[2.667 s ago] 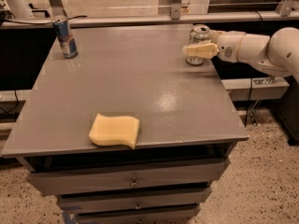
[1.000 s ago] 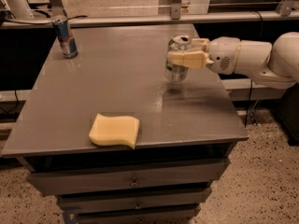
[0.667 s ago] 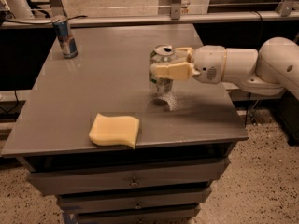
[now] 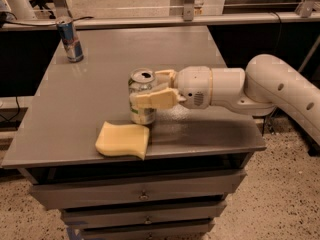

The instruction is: Move 7up can near sponge

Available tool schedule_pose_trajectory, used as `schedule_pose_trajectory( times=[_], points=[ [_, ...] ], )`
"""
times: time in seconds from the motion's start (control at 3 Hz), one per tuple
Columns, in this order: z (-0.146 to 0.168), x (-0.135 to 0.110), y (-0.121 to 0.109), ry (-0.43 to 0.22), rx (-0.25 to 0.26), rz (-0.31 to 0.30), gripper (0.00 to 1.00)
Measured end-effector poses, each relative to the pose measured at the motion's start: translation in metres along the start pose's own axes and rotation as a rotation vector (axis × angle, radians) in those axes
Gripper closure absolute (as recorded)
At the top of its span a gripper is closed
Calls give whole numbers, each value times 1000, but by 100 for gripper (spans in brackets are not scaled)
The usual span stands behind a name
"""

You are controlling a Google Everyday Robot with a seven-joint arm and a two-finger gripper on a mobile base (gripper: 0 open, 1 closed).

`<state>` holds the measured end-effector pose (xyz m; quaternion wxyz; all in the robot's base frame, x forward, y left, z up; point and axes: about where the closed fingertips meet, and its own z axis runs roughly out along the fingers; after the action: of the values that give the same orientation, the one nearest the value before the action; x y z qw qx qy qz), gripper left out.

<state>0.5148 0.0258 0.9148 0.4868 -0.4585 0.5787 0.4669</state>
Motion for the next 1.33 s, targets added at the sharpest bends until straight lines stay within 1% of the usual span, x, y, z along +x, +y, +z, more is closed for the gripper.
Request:
schedule_pose_trajectory(
  times=[0.33, 0.67, 1.0, 1.33],
  points=[
    [22, 6, 22, 5, -54, 2, 100],
    [36, 11, 35, 6, -94, -7, 82],
    [43, 14, 37, 4, -111, -24, 59],
    [47, 17, 36, 6, -116, -33, 35]
  ],
)
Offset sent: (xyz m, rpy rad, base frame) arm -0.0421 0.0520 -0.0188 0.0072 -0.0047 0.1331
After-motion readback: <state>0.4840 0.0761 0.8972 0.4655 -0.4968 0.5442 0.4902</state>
